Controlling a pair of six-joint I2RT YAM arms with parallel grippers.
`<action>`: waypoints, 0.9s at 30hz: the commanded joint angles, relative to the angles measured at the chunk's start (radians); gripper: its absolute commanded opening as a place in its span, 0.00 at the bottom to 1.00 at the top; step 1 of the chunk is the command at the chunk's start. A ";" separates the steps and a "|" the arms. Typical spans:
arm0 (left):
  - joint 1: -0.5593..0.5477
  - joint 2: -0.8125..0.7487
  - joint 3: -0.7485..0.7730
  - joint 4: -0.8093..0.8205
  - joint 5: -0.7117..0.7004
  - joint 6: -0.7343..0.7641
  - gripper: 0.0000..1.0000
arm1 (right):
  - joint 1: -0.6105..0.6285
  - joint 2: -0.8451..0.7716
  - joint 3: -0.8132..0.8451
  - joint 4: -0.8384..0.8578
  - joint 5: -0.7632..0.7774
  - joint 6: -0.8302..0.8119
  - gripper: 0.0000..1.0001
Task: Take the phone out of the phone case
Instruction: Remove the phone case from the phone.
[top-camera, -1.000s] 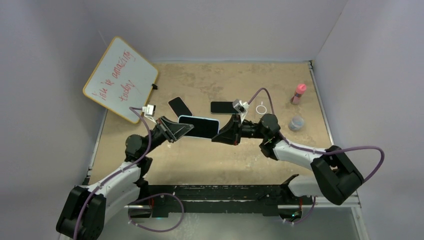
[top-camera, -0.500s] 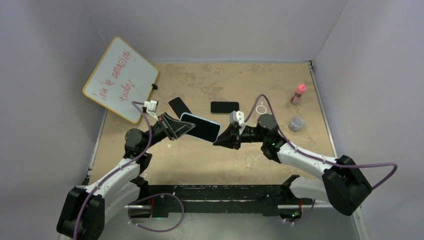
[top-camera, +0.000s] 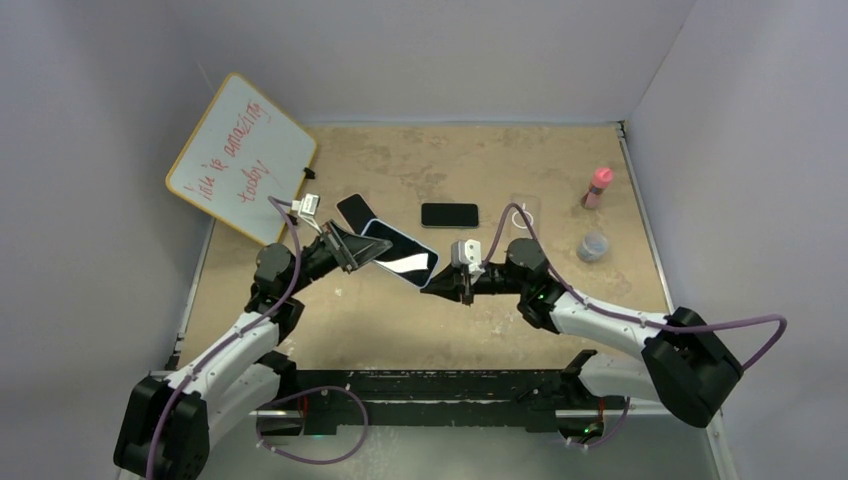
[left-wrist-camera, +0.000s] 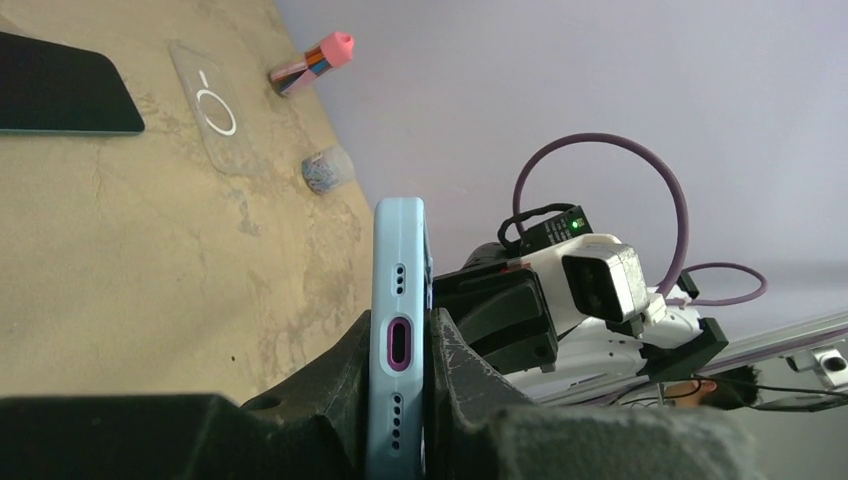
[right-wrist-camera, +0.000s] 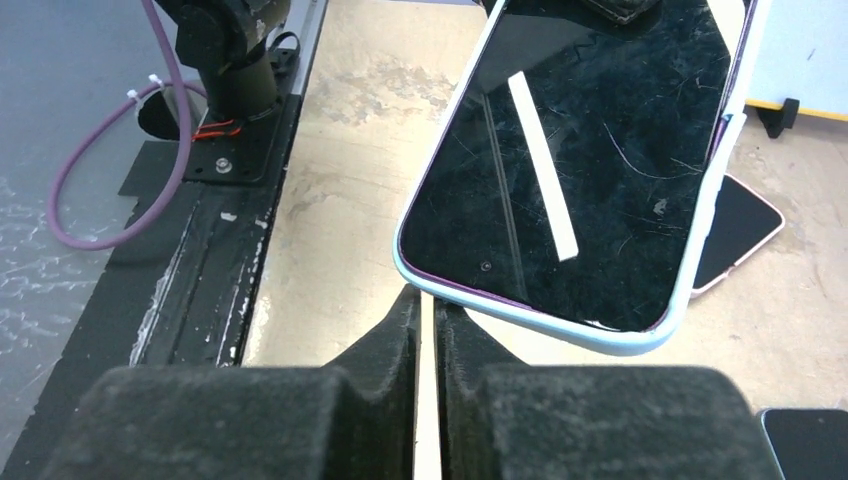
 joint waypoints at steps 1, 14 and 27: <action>0.011 -0.030 0.031 -0.035 0.027 0.077 0.00 | 0.015 -0.069 -0.044 0.197 0.090 0.079 0.17; 0.014 -0.043 0.042 0.068 0.071 0.074 0.00 | 0.014 0.011 -0.241 0.714 0.291 0.688 0.63; 0.015 -0.070 0.088 0.050 0.160 0.121 0.00 | 0.008 0.167 -0.188 0.906 0.283 0.871 0.65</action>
